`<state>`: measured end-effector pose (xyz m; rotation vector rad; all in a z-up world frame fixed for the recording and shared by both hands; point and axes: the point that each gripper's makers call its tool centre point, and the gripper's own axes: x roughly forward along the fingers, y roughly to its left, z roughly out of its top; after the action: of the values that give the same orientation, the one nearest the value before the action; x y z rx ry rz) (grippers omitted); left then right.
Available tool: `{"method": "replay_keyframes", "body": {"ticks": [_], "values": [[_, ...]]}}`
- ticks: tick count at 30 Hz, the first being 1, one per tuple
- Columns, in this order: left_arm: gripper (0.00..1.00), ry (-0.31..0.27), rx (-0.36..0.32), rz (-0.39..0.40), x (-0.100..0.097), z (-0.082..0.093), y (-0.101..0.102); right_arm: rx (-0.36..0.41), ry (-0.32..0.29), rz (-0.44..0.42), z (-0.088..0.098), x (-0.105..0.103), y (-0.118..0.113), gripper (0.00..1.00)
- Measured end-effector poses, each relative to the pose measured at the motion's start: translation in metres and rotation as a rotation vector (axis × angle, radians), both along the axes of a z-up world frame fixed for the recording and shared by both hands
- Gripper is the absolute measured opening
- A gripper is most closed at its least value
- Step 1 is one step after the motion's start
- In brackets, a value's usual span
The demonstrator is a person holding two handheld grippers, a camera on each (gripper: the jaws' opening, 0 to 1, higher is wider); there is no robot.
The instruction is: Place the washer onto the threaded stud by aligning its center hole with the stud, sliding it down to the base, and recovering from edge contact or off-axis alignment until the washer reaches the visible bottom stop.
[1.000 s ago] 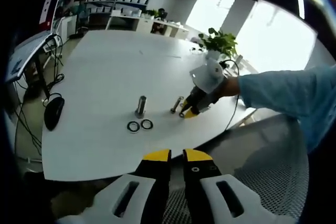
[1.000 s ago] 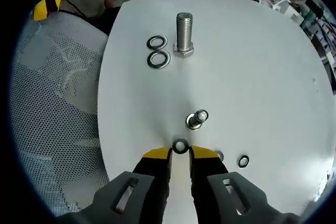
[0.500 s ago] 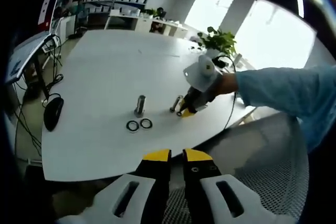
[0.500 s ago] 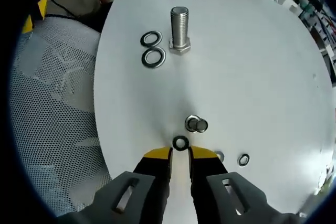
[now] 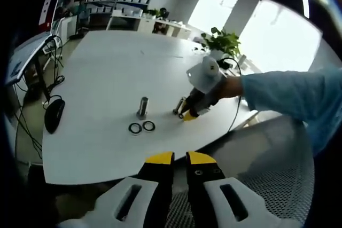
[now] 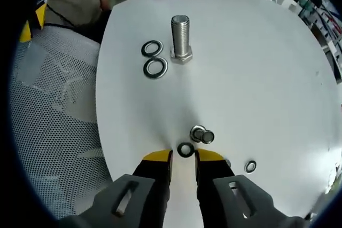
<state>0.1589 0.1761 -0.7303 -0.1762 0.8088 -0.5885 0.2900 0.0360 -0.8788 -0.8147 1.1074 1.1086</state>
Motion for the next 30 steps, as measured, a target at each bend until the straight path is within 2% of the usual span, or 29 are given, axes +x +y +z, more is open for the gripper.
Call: {"method": "replay_keyframes", "body": {"ticks": [3, 6, 13, 28, 30], "values": [[0.06, 0.000, 0.001, 0.000, 0.0000, -0.0001, 0.0002, 0.019, -0.005, -0.042, -0.0001, 0.0031, 0.0023, 0.17], [0.06, 0.000, 0.000, 0.001, 0.0001, 0.0000, 0.0003, 0.003, -0.022, 0.002, -0.0010, 0.0035, 0.0023, 0.16], [0.06, 0.001, 0.000, 0.002, 0.0000, 0.0001, 0.0003, 0.008, -0.018, 0.042, -0.0002, 0.0008, 0.0014, 0.18], [0.06, 0.000, -0.002, 0.003, 0.0009, 0.0003, 0.0005, 0.043, -0.024, 0.047, -0.0004, 0.0037, 0.0016, 0.15], [0.06, -0.001, -0.003, 0.004, 0.0009, 0.0005, 0.0005, 0.047, -0.020, 0.081, 0.0001, 0.0027, 0.0017, 0.15]]}}
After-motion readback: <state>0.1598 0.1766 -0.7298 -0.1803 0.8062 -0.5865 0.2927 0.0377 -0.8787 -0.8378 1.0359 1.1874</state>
